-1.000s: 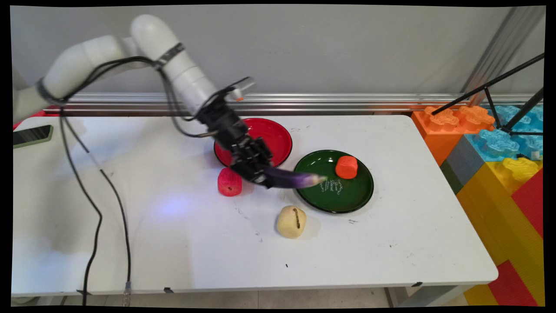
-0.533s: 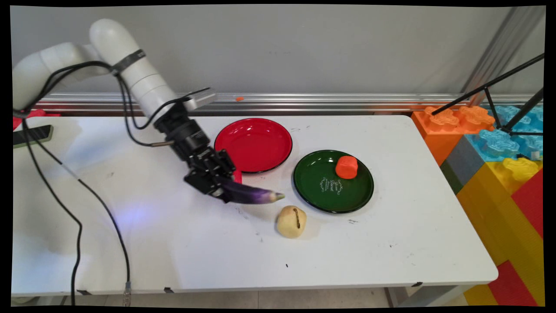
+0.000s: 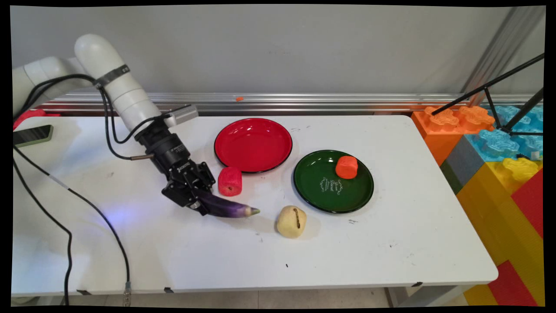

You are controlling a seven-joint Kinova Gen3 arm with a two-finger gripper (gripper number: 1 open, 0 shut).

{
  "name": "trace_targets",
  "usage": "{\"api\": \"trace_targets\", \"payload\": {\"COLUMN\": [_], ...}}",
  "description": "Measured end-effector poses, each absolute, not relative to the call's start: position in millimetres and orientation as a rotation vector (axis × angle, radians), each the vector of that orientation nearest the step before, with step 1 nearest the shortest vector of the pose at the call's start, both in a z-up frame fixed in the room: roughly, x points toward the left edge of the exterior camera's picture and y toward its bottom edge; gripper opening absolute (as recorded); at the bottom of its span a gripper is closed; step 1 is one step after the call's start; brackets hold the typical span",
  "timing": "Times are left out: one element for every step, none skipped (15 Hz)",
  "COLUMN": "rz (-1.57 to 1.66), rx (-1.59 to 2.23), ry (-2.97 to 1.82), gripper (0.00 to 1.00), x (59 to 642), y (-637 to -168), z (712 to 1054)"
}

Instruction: Place the picked object on the table

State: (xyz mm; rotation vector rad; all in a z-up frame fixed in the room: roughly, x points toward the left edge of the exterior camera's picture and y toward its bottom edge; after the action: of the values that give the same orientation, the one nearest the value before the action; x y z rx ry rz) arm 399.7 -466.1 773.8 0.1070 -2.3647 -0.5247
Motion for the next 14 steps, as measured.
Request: {"api": "trace_targets", "payload": {"rz": [-0.526,-0.526,-0.526,-0.525,-0.523,-0.521,-0.518,-0.516,-0.514,-0.513,-0.512,-0.511,-0.511,-0.511], "rx": [0.109,0.113,0.116,0.121,0.126,0.131,0.138,0.146,0.153,0.159,0.164,0.171,0.174,0.179], "ry": [-2.368,-2.372,-2.376,-2.379,-2.382,-2.384,-2.388,-2.391,-2.393,-2.396,-2.398,-2.400,-2.401,-2.402], "gripper": [0.00,0.00,0.00,0.00,0.00,0.00,0.00,0.00,0.00,0.00,0.00,1.00,1.00,1.00], "x": [401,403,404,404,404,404,404,404,404,403,403,403,403,403], "y": [-465,-465,-465,-466,-466,-467,-468,-468,-469,-469,-470,-470,-470,-470], "z": [770,766,762,758,754,751,747,744,740,737,735,733,731,729]}}
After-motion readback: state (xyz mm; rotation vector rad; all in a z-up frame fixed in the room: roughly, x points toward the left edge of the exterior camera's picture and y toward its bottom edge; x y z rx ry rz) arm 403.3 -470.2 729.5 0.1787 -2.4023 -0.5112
